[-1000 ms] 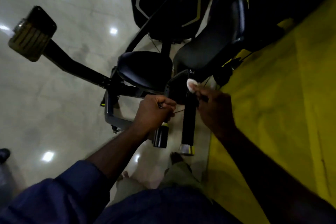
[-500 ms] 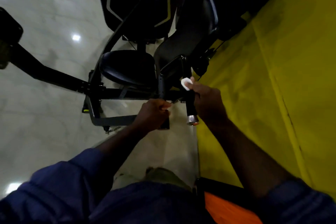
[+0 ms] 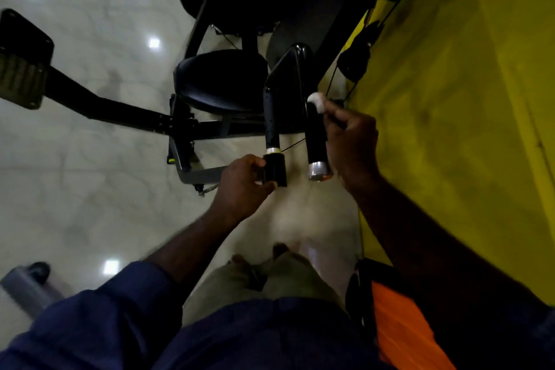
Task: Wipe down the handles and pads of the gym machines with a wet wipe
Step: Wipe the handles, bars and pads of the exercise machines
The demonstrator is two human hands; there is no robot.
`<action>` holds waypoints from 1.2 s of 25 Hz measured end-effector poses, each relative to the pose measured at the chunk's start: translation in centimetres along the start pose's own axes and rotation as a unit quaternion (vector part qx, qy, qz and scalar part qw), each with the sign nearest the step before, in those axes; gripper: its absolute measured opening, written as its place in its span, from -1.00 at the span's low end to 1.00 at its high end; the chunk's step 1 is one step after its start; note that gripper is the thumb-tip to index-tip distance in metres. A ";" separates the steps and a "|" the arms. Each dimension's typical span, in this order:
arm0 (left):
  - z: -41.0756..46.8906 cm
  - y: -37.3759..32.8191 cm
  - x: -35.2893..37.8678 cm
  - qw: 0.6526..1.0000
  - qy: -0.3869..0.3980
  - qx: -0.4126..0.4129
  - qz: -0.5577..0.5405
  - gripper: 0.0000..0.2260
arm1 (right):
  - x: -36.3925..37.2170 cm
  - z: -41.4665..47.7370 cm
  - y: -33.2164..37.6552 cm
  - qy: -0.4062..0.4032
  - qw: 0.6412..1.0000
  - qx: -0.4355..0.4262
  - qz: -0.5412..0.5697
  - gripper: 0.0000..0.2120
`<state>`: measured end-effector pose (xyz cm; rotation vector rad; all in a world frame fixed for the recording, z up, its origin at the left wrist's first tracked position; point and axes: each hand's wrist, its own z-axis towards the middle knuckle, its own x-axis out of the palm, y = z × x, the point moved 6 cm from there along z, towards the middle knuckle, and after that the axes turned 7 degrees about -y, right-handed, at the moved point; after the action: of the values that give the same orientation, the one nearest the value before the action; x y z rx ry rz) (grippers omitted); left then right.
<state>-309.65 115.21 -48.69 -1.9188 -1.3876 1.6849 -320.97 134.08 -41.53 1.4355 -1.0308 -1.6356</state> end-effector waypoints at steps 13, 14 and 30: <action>1.9 1.3 0.5 0.998 0.067 0.007 0.013 -0.63 | 0.9 -1.7 -2.4 0.058 0.948 0.286 0.130 -0.77; 2.3 1.5 0.4 0.995 0.092 0.020 0.010 -0.64 | -0.1 -2.5 -1.8 0.017 0.977 0.211 0.025 -0.79; 10.4 6.9 -0.4 0.936 0.296 0.193 -0.001 -0.66 | 14.1 -7.2 -2.5 0.201 0.852 -0.118 -0.468 -0.30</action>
<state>-315.25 107.24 -56.46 -1.9451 -0.7630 1.1150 -315.57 121.72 -50.16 2.1397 0.1909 -1.8446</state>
